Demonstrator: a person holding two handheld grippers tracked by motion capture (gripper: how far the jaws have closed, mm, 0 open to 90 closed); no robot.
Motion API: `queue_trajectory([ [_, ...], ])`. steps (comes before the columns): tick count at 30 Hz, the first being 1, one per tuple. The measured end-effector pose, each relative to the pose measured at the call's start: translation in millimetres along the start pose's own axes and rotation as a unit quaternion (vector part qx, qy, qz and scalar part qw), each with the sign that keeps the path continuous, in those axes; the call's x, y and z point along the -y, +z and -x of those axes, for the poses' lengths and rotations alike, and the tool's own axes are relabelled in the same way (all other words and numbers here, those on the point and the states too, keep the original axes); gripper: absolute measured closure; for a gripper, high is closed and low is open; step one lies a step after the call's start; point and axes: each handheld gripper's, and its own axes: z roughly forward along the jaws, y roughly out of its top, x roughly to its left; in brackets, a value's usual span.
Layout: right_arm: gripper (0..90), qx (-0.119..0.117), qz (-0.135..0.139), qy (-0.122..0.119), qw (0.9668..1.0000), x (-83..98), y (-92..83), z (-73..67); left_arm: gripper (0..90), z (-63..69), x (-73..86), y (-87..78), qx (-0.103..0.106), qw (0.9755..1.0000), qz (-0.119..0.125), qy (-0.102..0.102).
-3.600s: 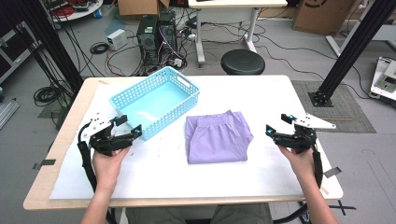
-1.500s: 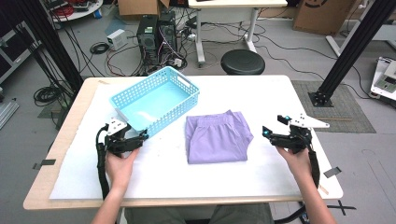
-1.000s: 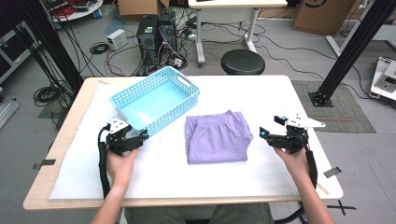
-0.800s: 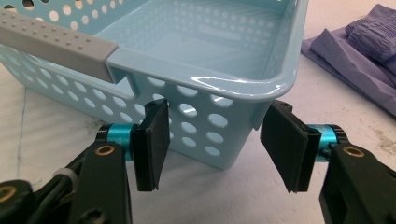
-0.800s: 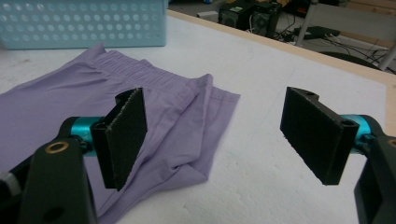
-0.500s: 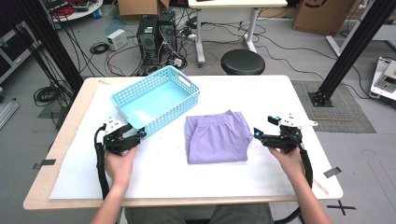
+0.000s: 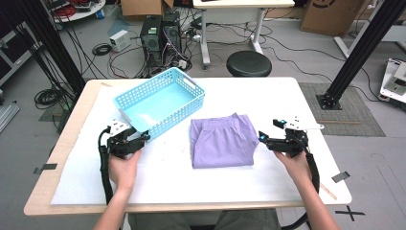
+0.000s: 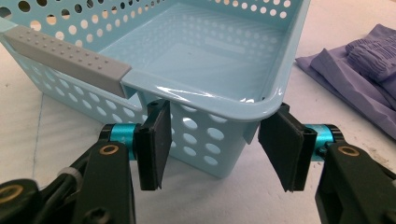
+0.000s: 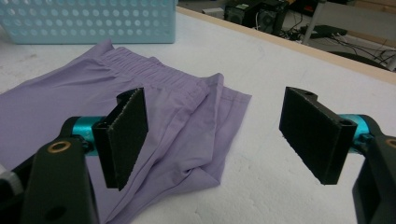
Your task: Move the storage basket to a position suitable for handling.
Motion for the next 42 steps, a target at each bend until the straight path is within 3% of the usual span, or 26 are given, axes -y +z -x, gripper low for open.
queue_trajectory([
  [12,24.0,-0.008,-0.002,-0.004,1.0000,-4.7,6.7,-7.6,47.5,-2.2,-0.9,-9.2,0.021,0.9997,0.013,0.010],
  [13,24.1,-0.009,-0.001,-0.007,0.9999,-5.0,7.1,-7.6,58.3,-1.8,-0.2,-12.9,0.017,0.9992,0.026,0.025],
  [14,24.0,-0.009,-0.002,-0.004,1.0000,-5.4,7.2,-8.3,72.1,-2.7,0.3,-16.4,0.031,0.9984,0.037,0.029],
  [15,24.1,-0.011,0.000,-0.007,0.9999,-5.5,7.8,-8.4,75.8,-3.0,-0.2,-17.9,0.030,0.9985,0.034,0.031],
  [17,24.1,-0.011,0.000,-0.008,0.9999,-6.0,8.8,-9.4,68.4,-3.4,-0.8,-17.8,0.011,0.9993,0.017,0.030],
  [18,24.1,-0.012,-0.001,-0.008,0.9999,-6.3,9.6,-9.9,55.0,-4.8,-0.5,-17.2,0.000,0.9997,0.014,0.018],
  [19,24.1,-0.013,0.000,-0.009,0.9999,-6.9,10.7,-10.4,46.6,-7.7,0.4,-16.3,0.010,0.9998,0.017,0.003],
  [21,24.6,-0.014,0.002,-0.012,0.9998,-7.6,11.6,-10.4,44.0,-9.1,0.7,-15.7,0.021,0.9997,0.016,-0.002],
  [22,24.6,-0.017,0.003,-0.009,0.9998,-9.3,12.7,-10.5,33.4,-7.1,-0.5,-12.9,0.025,0.9996,0.008,0.006],
  [23,24.6,-0.019,0.002,-0.011,0.9998,-10.9,13.5,-9.9,32.3,-7.1,-0.5,-12.9,0.025,0.9996,0.008,0.006],
  [26,24.7,-0.025,0.004,-0.008,0.9996,-16.5,16.2,-9.2,28.0,1.6,-5.4,-7.2,0.015,0.9993,0.005,0.034],
  [27,24.7,-0.025,0.004,-0.008,0.9996,-16.5,16.2,-9.2,27.3,1.6,-5.4,-7.2,0.015,0.9993,0.005,0.034],
  [29,24.6,-0.027,0.007,-0.013,0.9995,-23.3,23.4,-7.6,24.0,1.5,-7.6,-0.6,-0.004,0.9996,0.004,0.027],
  [32,24.6,-0.042,0.008,-0.008,0.9990,-30.6,35.5,-5.3,23.8,-2.7,-7.3,8.8,-0.006,0.9999,-0.010,0.011],
  [34,24.6,-0.048,0.001,-0.017,0.9987,-37.8,46.8,-4.0,23.8,-3.4,-7.7,13.9,-0.002,0.9998,-0.015,0.012],
  [36,24.6,-0.049,0.000,-0.023,0.9985,-41.0,52.1,-3.9,24.3,-3.0,-7.8,14.6,-0.002,0.9998,-0.013,0.015],
  [37,24.7,-0.055,-0.005,-0.028,0.9981,-48.1,63.1,-3.5,26.1,-2.7,-8.1,15.7,-0.007,0.9998,-0.007,0.019],
  [42,25.1,-0.074,-0.006,-0.034,0.9967,-62.1,88.6,-1.8,30.7,-7.3,-7.3,15.7,-0.006,0.9999,-0.002,0.010],
])
